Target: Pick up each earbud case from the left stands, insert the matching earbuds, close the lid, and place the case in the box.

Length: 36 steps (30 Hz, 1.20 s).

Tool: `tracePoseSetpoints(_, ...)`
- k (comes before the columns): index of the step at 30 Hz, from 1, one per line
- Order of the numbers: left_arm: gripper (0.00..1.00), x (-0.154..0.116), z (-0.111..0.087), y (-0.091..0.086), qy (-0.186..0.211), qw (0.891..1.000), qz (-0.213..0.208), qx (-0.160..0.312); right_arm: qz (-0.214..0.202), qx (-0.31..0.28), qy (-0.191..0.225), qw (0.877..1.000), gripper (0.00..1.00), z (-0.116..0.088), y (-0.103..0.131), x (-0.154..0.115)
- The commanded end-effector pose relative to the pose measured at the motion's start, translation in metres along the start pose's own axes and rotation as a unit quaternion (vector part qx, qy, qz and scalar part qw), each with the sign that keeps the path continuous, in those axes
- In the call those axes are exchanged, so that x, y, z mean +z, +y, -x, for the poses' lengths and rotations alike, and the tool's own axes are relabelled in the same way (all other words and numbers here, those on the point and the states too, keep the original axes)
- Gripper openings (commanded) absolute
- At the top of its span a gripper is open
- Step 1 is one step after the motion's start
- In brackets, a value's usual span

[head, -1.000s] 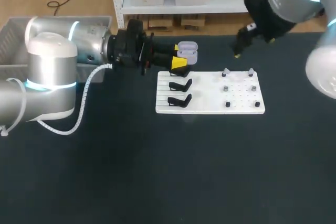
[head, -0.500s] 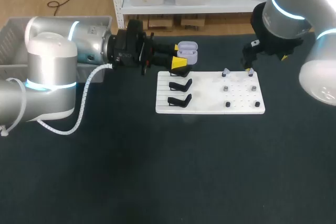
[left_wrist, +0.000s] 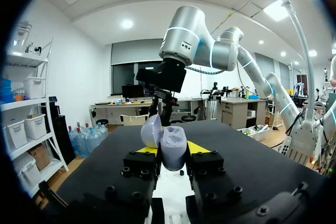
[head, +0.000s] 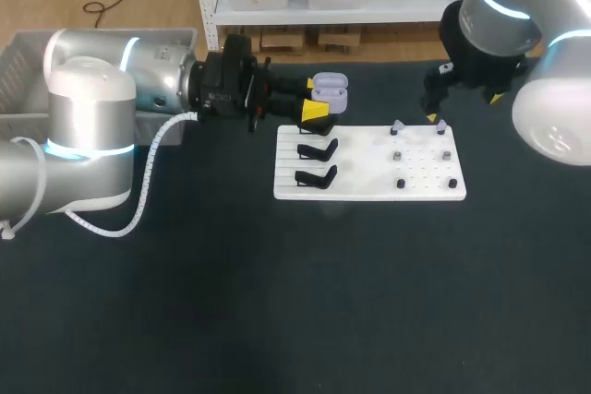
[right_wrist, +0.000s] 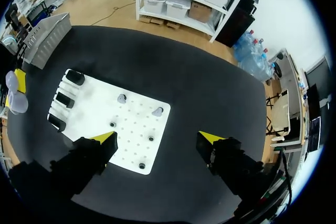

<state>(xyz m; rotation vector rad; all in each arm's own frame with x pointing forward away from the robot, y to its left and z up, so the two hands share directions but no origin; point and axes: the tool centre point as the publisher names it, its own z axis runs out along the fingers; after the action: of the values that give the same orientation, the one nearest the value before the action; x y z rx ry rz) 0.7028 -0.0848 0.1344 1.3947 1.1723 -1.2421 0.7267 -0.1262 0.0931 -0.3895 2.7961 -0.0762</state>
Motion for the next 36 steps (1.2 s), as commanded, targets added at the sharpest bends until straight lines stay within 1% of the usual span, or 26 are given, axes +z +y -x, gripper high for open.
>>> tracePoseSetpoints(1, 0.0, 0.0, -0.001, 0.001, 0.0, 1.0, 0.0, 0.0, -0.001, 0.001, -0.002, 1.0, 1.0, -0.002, 0.0, 0.0)
tracePoseSetpoints(5, 0.0, 0.0, -0.001, 0.001, 0.0, 1.0, 0.0, 0.0, -0.001, 0.001, -0.002, 1.0, 1.0, -0.002, 0.0, 0.0)
tracePoseSetpoints(8, 0.0, 0.0, -0.001, 0.001, 0.0, 1.0, 0.0, 0.0, -0.028, -0.007, -0.01, 1.0, 1.0, 0.003, 0.004, 0.009)
tracePoseSetpoints(11, 0.0, 0.0, -0.001, 0.001, 0.0, 1.0, 0.0, 0.0, -0.051, -0.009, -0.016, 0.999, 1.0, 0.007, 0.003, 0.016)
tracePoseSetpoints(15, 0.0, 0.0, -0.001, 0.001, 0.0, 1.0, 0.0, 0.0, -0.065, -0.002, -0.012, 0.998, 1.0, 0.011, 0.0, 0.025)
tracePoseSetpoints(20, 0.0, 0.0, -0.001, 0.001, 0.0, 1.0, 0.0, 0.0, -0.075, 0.01, 0.005, 0.997, 1.0, 0.014, -0.002, 0.039)
tracePoseSetpoints(25, 0.0, 0.0, -0.001, 0.001, 0.0, 1.0, 0.0, 0.0, -0.075, 0.028, 0.024, 0.997, 1.0, 0.015, -0.005, 0.048)
tracePoseSetpoints(30, 0.0, 0.0, -0.001, 0.001, 0.0, 1.0, 0.0, 0.0, -0.074, 0.024, 0.048, 0.996, 1.0, 0.016, -0.002, 0.053)
tracePoseSetpoints(34, 0.0, 0.0, -0.001, 0.001, 0.0, 1.0, 0.0, 0.0, -0.074, 0.026, 0.06, 0.995, 0.88, 0.018, 0.001, 0.056)
tracePoseSetpoints(35, 0.0, 0.0, -0.001, 0.001, 0.0, 1.0, 0.0, 0.0, -0.074, 0.028, 0.063, 0.995, 0.81, 0.019, 0.001, 0.056)
tracePoseSetpoints(36, 0.0, 0.0, -0.001, 0.001, 0.0, 1.0, 0.0, 0.0, -0.074, 0.03, 0.065, 0.995, 0.76, 0.019, 0.001, 0.057)
